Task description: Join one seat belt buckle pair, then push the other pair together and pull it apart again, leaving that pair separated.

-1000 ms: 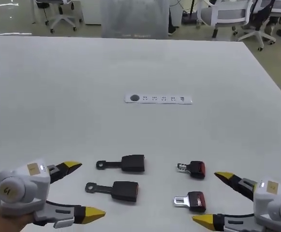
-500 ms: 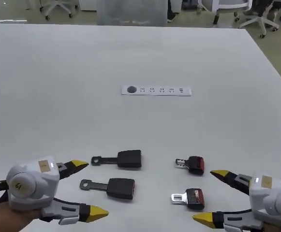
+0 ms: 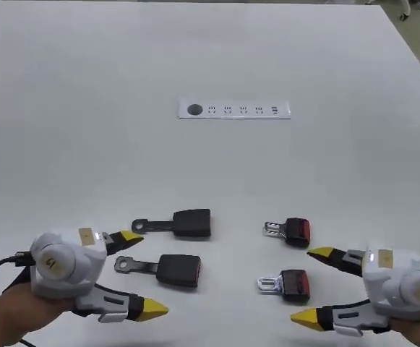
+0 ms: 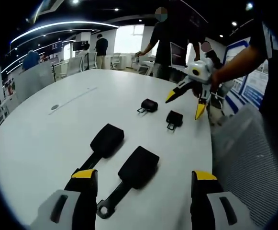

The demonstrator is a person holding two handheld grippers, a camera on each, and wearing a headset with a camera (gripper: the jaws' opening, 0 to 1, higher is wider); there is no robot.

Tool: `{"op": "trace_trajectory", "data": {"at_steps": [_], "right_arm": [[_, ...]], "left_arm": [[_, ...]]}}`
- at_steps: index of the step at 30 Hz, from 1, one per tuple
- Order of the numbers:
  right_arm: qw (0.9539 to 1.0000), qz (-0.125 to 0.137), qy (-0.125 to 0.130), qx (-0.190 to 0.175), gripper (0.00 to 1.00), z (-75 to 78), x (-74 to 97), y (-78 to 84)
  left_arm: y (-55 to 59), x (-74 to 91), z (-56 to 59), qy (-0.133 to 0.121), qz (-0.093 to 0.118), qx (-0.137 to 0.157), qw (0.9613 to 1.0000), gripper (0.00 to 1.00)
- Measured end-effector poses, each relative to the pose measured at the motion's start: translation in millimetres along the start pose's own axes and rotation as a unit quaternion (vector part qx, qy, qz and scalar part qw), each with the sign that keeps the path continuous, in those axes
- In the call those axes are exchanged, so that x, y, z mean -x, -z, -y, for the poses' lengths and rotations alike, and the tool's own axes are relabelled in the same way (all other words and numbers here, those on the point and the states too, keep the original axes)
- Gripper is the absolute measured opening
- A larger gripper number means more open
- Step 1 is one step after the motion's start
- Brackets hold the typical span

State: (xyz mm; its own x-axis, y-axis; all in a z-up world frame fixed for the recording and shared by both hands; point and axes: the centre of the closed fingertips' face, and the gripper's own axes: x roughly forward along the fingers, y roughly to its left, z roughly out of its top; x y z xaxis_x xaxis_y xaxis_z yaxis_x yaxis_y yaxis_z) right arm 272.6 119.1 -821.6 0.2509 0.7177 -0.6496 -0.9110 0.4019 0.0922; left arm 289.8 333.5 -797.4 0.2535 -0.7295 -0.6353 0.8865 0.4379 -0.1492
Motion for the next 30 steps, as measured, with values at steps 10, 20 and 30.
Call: {"op": "trace_trajectory", "data": {"at_steps": [10,20,30], "right_arm": [[0.9990,-0.024,-0.032,0.018,0.67,4.5,-10.5,5.0],[0.9957,-0.056,-0.061,0.042,0.61,5.6,-16.0,18.8],[0.9927,-0.067,-0.084,0.055,0.58,10.3,-19.8,21.7]], "left_arm": [[7.3,-22.9,-3.0,0.030,-0.029,-0.017,0.9990,0.77],[15.7,-42.3,-4.6,0.060,-0.053,-0.044,0.9958,0.70],[24.1,-52.3,-10.5,0.080,-0.082,-0.073,0.9908,0.64]]}}
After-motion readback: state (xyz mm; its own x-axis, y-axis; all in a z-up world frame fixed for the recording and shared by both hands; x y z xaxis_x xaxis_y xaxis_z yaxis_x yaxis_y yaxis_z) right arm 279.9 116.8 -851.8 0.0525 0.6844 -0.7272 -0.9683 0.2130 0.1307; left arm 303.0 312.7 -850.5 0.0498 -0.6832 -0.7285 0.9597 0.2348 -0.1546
